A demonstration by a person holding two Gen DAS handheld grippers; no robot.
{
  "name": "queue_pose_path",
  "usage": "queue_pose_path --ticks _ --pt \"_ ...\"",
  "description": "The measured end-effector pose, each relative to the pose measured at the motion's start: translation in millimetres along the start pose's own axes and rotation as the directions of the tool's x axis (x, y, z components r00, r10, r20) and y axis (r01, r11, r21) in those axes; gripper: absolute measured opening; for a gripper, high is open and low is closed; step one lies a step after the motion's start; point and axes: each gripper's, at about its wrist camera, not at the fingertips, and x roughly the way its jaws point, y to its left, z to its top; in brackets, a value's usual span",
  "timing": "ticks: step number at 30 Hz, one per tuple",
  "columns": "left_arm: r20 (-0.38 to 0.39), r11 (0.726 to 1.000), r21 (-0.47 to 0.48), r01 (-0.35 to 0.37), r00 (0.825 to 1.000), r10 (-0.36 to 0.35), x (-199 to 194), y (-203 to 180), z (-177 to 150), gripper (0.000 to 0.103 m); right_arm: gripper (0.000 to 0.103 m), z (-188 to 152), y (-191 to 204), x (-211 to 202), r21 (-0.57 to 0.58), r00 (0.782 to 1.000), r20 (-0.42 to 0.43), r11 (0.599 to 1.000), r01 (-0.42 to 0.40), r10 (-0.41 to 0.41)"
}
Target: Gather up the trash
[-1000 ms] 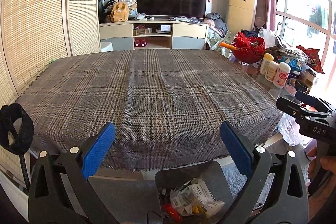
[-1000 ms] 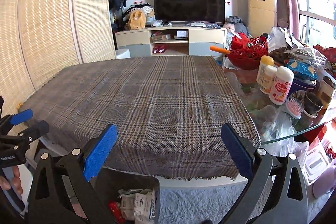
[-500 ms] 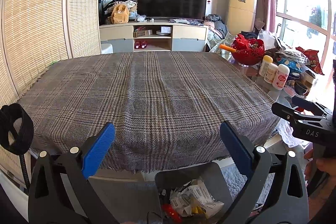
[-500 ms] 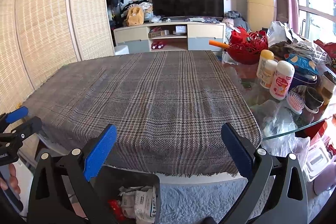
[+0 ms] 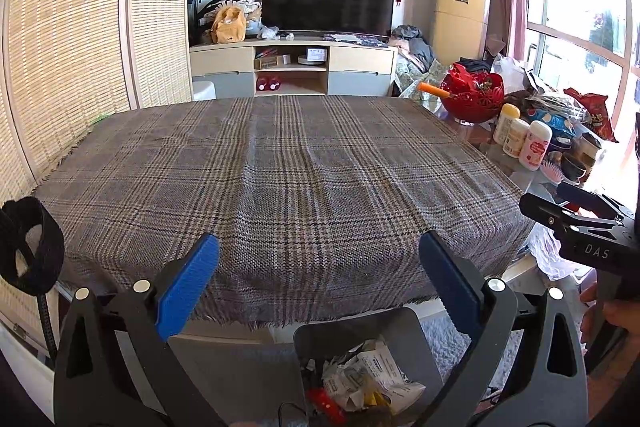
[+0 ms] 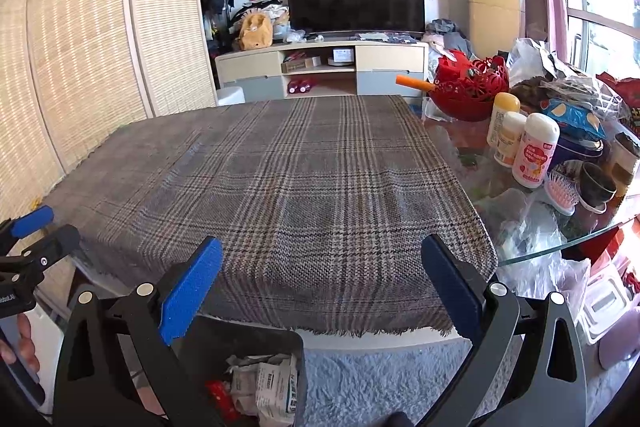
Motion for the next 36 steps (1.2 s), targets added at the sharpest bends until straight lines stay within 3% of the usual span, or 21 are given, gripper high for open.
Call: queue_pose_path --ticks 36 --pt "-0.002 1.0 -0.017 -0.014 1.0 0.014 0.1 2.3 1.2 0.095 0.1 0.3 -7.8 1.6 0.024 1.0 -0.003 1.0 -0.01 0.01"
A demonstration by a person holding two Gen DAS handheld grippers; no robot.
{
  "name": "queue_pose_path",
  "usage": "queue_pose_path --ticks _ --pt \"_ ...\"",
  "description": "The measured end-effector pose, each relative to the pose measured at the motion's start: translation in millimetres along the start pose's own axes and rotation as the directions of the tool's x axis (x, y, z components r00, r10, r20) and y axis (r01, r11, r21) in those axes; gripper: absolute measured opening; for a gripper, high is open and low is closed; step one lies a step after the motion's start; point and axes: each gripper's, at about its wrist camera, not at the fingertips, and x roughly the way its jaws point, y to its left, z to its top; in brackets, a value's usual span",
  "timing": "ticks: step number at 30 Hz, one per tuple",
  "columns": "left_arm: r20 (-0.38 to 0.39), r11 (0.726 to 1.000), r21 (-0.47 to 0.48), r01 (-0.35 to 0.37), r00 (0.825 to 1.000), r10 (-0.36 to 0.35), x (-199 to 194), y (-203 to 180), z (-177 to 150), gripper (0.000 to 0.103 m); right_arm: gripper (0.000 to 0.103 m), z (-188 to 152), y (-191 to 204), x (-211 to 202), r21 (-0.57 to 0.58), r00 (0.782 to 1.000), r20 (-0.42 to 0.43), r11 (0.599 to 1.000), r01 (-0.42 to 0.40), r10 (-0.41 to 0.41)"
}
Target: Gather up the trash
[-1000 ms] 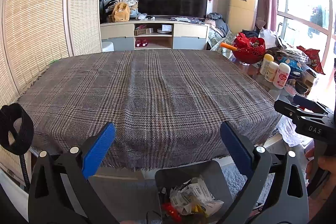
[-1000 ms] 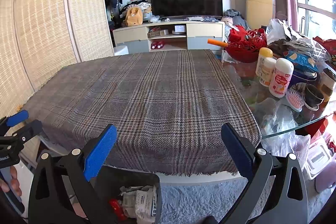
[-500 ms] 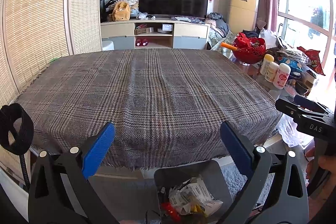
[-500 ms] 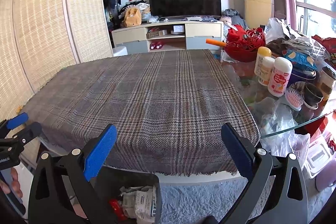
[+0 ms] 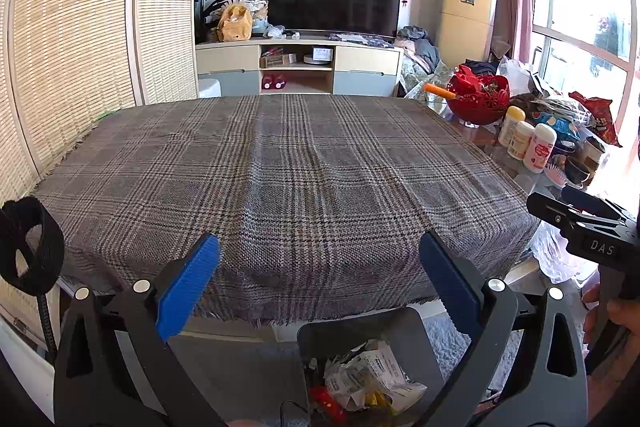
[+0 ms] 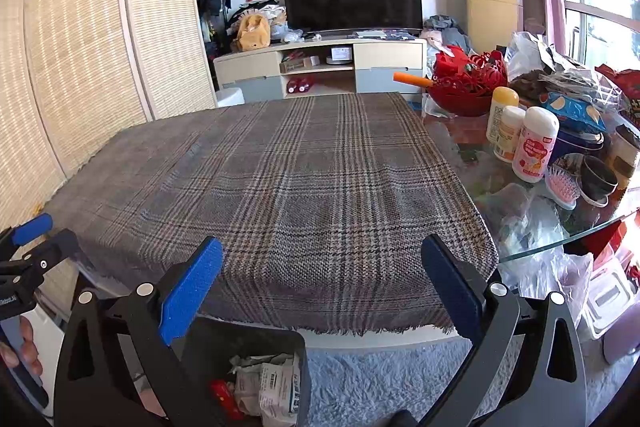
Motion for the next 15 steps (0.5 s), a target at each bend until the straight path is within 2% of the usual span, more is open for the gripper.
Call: queue_pose_path --ticks 15 --pt "0.005 1.0 -0.004 -0.014 1.0 0.014 -3.2 -0.1 0.9 0.095 0.1 -0.5 -2.2 -0.4 0.006 1.0 -0.002 1.0 -0.012 0.012"
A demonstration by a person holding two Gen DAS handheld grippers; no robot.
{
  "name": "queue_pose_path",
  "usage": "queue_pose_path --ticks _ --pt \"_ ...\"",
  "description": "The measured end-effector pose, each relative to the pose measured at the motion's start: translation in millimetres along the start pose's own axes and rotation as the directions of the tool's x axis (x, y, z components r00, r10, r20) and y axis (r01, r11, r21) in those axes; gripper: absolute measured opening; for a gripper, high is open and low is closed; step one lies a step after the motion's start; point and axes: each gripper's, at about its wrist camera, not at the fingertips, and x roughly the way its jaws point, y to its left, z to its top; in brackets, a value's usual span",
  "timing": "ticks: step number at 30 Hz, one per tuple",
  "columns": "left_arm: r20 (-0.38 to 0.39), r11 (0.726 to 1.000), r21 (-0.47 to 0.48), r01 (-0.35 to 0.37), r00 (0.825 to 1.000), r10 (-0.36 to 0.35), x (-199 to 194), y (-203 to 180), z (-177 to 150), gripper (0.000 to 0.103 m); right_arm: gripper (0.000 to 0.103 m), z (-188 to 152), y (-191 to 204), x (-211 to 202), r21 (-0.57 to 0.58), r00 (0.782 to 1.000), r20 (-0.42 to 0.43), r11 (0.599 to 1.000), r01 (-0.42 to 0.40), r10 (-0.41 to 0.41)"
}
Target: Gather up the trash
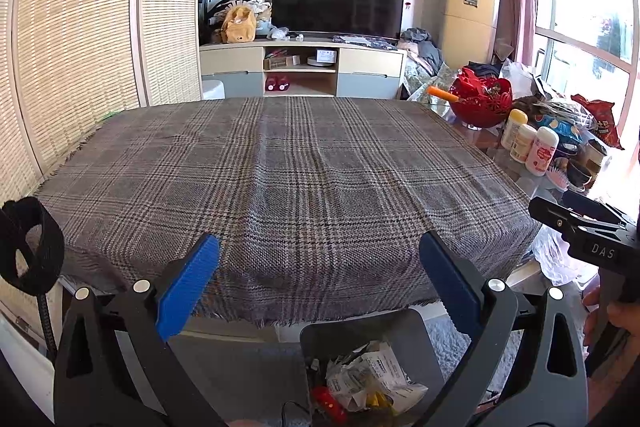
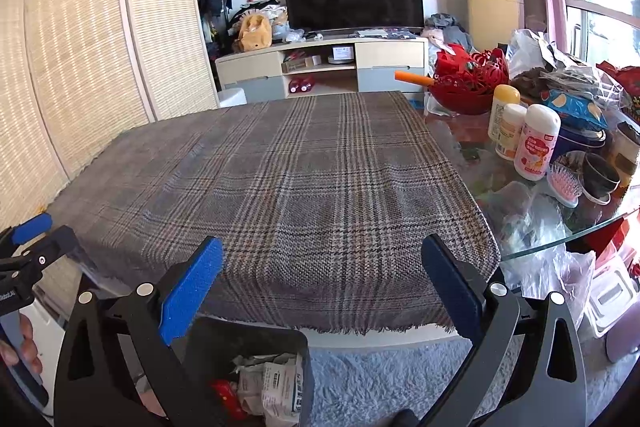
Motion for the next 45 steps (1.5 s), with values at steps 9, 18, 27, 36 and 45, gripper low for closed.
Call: queue_pose_path --ticks 9,18,27,36,45 --pt "0.002 1.0 0.004 0.002 1.0 -0.002 -0.5 -1.7 0.5 0.095 0.1 0.2 -2.4 -1.3 0.006 1.0 0.0 1.0 -0.004 0.004" --pt "0.007 1.0 0.0 0.0 1.0 0.0 -2.2 0.0 1.6 0.095 0.1 0.4 -3.1 -1.5 0.006 1.0 -0.003 1.0 -0.006 0.006" --pt "0.002 1.0 0.002 0.002 1.0 -0.002 -2.2 -1.1 0.7 0.095 0.1 0.6 -5.5 -1.3 0.011 1.0 -0.002 1.0 -0.004 0.004" --pt "-0.046 1.0 -0.025 -0.008 0.999 0.007 4.8 4.5 0.8 0.095 0.1 0.3 -6.6 -1.6 0.011 1.0 -0.002 1.0 -0.004 0.004" --pt "-0.04 0.999 -0.029 0.023 0.999 -0.024 4.7 0.1 -1.2 0.095 0.1 -0.2 -8.1 -1.0 0.011 1.0 -0.005 1.0 0.001 -0.001"
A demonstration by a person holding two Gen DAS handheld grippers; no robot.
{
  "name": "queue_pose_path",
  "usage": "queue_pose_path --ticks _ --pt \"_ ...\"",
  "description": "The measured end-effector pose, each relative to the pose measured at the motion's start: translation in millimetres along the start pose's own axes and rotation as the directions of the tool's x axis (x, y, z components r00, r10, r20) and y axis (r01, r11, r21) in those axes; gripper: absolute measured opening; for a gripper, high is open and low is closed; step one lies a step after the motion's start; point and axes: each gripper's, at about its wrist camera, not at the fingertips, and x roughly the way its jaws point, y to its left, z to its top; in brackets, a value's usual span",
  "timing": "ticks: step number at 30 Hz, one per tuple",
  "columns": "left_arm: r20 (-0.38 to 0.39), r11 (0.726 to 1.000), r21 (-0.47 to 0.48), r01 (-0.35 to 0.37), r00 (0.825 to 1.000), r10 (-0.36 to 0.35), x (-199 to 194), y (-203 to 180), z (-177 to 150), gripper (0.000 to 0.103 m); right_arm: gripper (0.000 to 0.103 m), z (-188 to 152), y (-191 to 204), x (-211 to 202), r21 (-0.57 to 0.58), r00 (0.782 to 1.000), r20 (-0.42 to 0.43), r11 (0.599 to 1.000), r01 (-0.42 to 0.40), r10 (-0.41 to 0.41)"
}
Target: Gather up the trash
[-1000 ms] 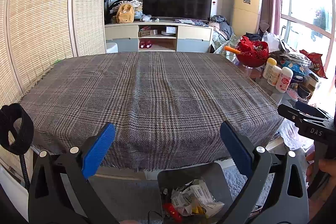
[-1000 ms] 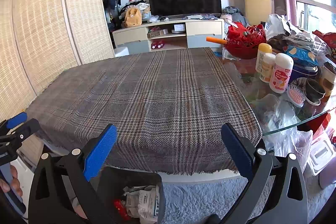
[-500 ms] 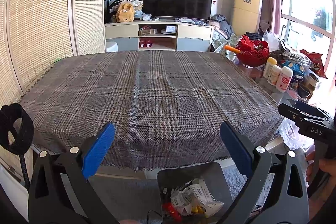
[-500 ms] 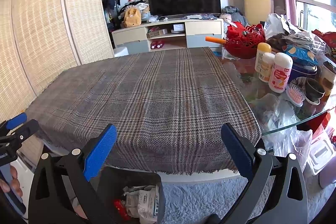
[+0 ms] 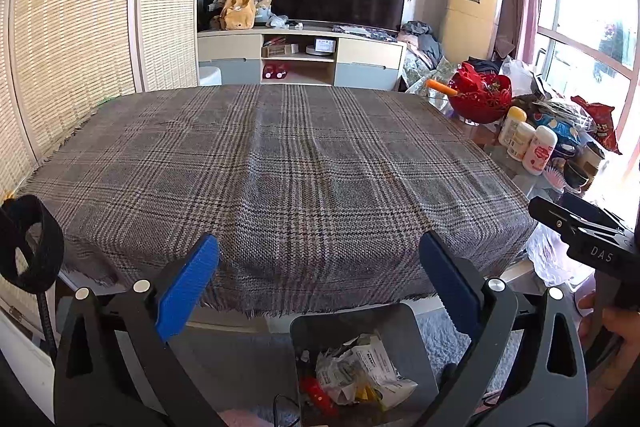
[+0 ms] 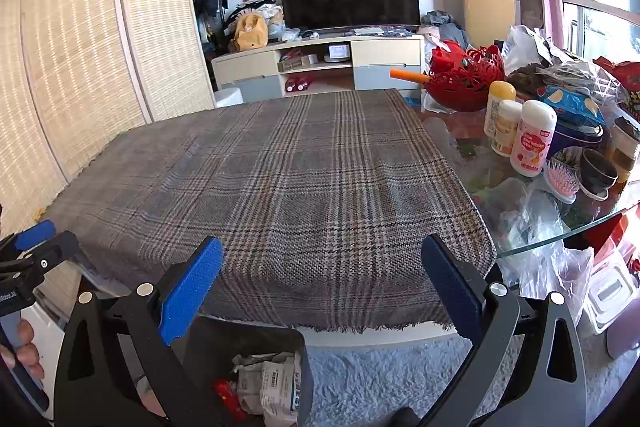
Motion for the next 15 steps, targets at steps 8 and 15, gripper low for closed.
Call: queue_pose_path --ticks 8,15 --pt "0.001 1.0 0.009 -0.008 1.0 0.008 -0.1 -0.9 1.4 0.095 0.1 0.1 -0.7 0.3 0.003 1.0 0.0 1.0 -0.003 0.003" --pt "-0.022 1.0 0.009 -0.019 1.0 0.02 2.9 0.7 1.1 0.095 0.1 0.7 -0.9 0.4 0.008 1.0 0.002 1.0 -0.002 0.002"
